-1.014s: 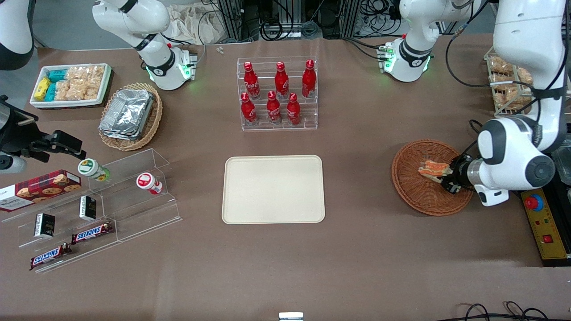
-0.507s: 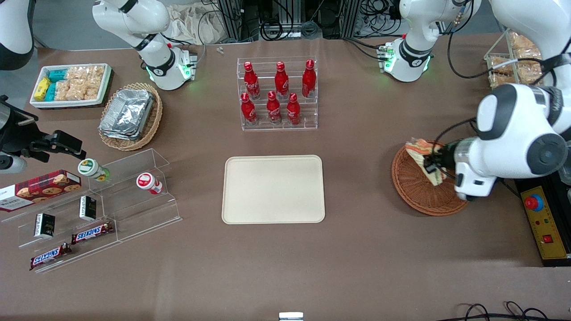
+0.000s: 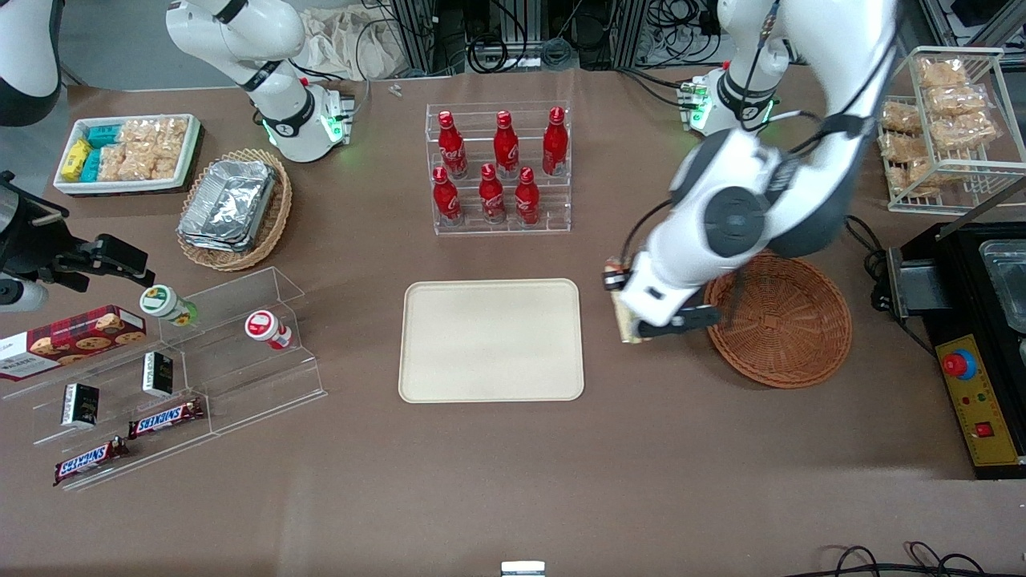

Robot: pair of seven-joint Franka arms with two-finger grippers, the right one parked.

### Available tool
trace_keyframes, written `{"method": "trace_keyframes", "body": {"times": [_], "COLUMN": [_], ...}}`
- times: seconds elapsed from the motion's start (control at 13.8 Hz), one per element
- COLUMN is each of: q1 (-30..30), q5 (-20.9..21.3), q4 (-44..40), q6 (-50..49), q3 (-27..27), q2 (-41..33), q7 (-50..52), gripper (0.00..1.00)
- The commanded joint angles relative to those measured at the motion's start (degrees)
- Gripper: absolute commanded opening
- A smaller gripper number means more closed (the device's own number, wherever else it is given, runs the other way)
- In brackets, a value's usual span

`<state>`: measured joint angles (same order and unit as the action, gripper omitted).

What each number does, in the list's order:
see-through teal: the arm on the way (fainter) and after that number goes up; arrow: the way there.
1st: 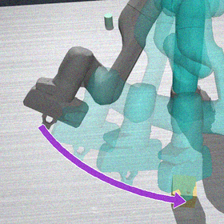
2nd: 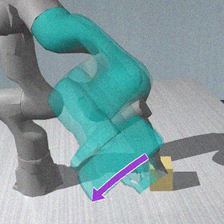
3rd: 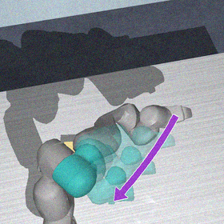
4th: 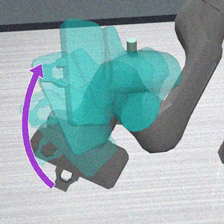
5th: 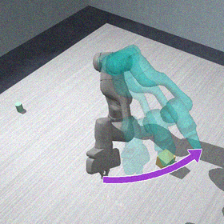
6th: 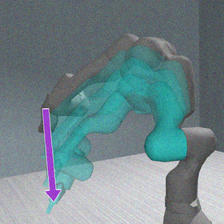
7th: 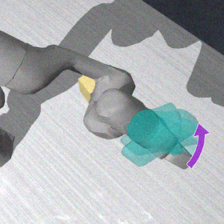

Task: Place sandwich from basket to tray
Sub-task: 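Lift the sandwich and carry it with the left gripper to the cream tray, then lower the sandwich onto the tray and open the left gripper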

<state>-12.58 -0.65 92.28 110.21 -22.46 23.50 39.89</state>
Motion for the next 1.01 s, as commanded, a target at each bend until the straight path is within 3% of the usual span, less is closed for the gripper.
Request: {"method": "trace_keyframes", "body": {"times": [0.0, 0.22, 0.36, 0.43, 0.51, 0.58, 0.94], "q1": [-6.0, -7.2, -7.5, -7.8, -8.1, -8.1, -8.2], "q5": [7.9, 11.9, 12.1, 12.2, 12.3, 12.3, 12.3], "q4": [-2.1, -2.1, -1.7, -1.5, -1.5, -1.4, -1.7], "q6": [9.0, 15.6, 18.3, 18.9, 18.9, 18.9, 18.1], "q3": [0.2, 0.2, 0.2, 0.2, 0.2, 0.2, 0.2], "q2": [8.5, 13.9, 15.6, 16.4, 16.7, 16.7, 15.9], "q7": [2.6, 7.4, 7.7, 7.6, 7.7, 7.6, 8.1], "gripper": [0.00, 0.00, 0.00, 0.08, 0.40, 0.99, 1.00]}}
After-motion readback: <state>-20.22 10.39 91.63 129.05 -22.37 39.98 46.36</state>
